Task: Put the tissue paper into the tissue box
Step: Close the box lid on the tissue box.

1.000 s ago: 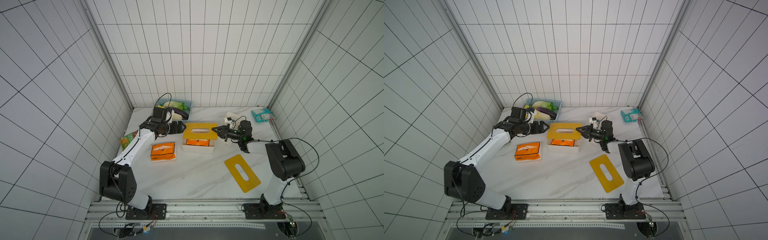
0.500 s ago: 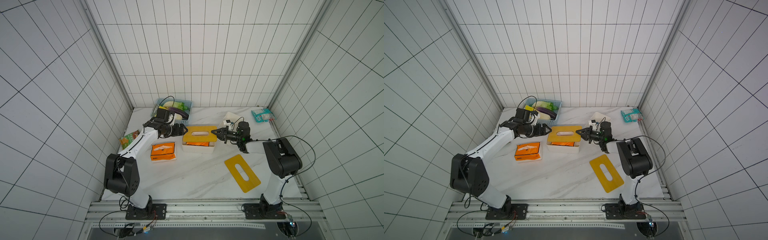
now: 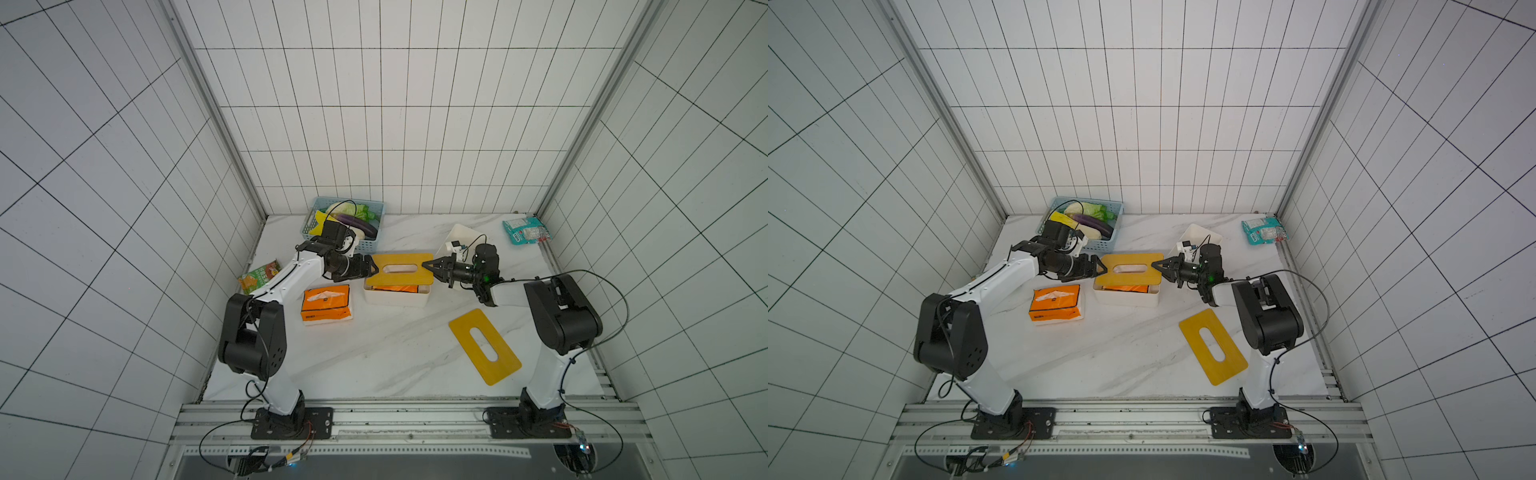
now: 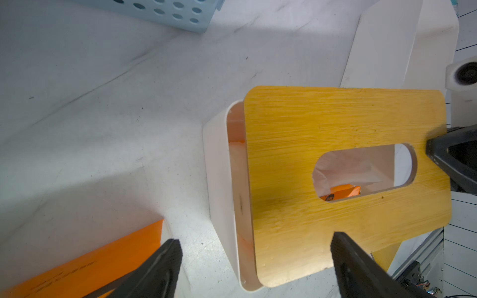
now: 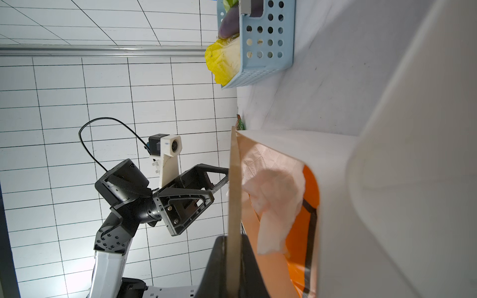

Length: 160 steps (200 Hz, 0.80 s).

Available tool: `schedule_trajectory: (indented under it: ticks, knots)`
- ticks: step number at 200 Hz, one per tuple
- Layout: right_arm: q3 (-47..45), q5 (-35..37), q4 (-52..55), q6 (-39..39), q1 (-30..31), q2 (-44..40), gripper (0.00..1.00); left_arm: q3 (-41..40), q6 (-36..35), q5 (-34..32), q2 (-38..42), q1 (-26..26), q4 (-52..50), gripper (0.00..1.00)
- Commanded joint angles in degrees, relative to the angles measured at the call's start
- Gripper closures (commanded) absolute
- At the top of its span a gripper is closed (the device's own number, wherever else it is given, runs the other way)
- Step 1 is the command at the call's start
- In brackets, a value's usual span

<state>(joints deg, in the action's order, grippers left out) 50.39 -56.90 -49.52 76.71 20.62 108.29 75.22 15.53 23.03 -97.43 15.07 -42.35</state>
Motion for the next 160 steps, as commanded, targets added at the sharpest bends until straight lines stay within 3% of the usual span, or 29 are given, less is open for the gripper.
schedule_trajectory:
  ticks: [1,160]
  knots:
    - [3.16,-1.45,0.19,-1.63,0.25,0.94,1.0,1.92,-1.05,1.23,-0.9,0.13,-0.62,0.12]
    - [5.68,-2.06,4.36,-5.25,1.96,2.63,1.0,3.13,-1.07,3.25,-4.59,0.13,-0.98,0.15]
